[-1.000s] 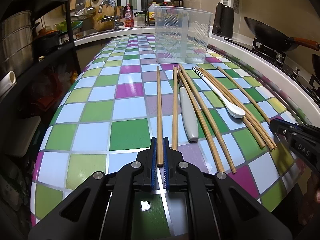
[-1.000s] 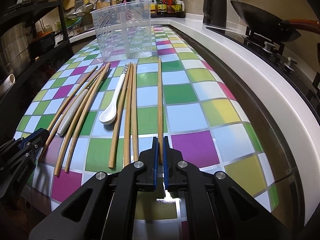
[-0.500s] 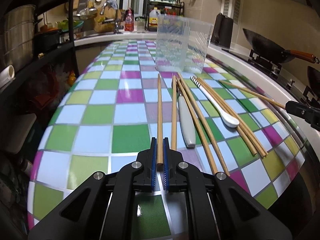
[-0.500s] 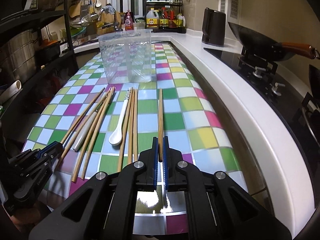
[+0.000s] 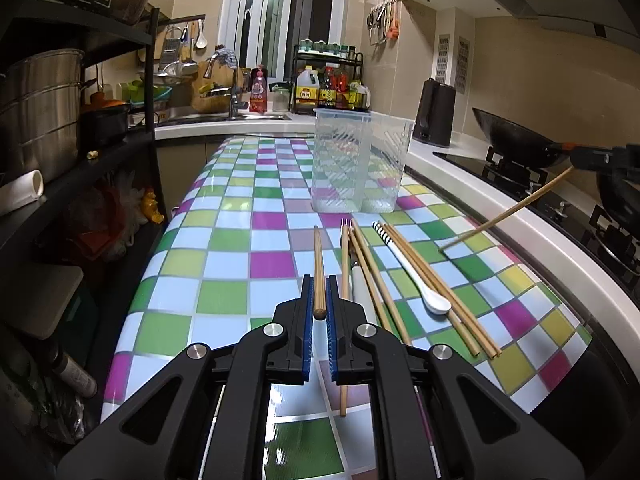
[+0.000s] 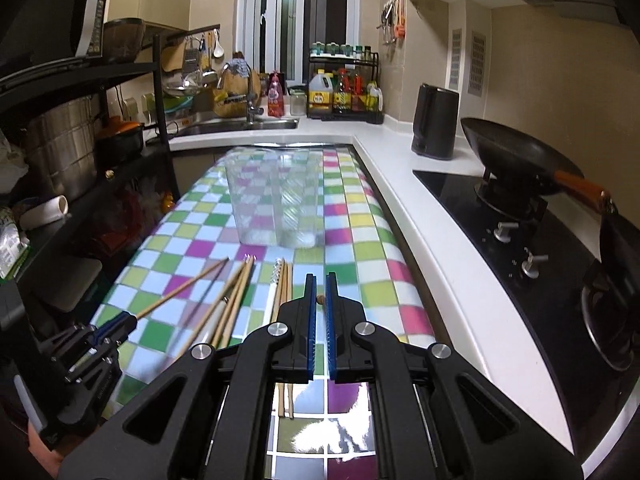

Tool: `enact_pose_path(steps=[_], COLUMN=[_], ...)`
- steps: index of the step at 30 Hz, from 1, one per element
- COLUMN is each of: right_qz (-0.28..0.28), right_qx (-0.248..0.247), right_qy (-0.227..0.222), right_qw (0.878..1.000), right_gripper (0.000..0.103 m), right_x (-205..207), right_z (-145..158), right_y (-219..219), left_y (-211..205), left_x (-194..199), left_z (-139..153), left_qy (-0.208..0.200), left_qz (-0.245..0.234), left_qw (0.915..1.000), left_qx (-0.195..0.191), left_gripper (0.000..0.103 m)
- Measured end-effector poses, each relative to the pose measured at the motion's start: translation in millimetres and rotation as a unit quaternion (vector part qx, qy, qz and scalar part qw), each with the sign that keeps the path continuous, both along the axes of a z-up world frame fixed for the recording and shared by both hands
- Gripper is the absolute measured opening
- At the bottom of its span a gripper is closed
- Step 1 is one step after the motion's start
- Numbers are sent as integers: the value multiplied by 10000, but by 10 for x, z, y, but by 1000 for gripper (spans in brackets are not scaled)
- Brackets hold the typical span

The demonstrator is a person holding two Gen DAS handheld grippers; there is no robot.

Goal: Organize utensils
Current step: 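Lift the chopstick in the left tool toward the clear container while the right tool carries its chopstick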

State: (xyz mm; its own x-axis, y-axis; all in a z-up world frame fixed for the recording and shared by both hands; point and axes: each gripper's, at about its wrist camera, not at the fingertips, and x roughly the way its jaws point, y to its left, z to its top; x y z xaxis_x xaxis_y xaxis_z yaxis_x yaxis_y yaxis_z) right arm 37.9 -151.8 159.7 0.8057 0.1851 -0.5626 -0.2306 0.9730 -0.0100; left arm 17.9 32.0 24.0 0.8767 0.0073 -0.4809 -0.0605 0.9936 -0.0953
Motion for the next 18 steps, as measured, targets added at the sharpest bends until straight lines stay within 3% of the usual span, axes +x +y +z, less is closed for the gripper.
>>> enact_pose_path(steps=[18], right_qz=[196], right_qx=[-60], right_qy=[-72], right_qw=[9998], right_gripper=[4], right_x=[263], right_z=[537], right_y=[60], left_y=[33], left_x=[99], left_z=[282], left_qy=[-278], left_qz=[-11], left_qw=[9995], left_qx=[-114], left_gripper=[6])
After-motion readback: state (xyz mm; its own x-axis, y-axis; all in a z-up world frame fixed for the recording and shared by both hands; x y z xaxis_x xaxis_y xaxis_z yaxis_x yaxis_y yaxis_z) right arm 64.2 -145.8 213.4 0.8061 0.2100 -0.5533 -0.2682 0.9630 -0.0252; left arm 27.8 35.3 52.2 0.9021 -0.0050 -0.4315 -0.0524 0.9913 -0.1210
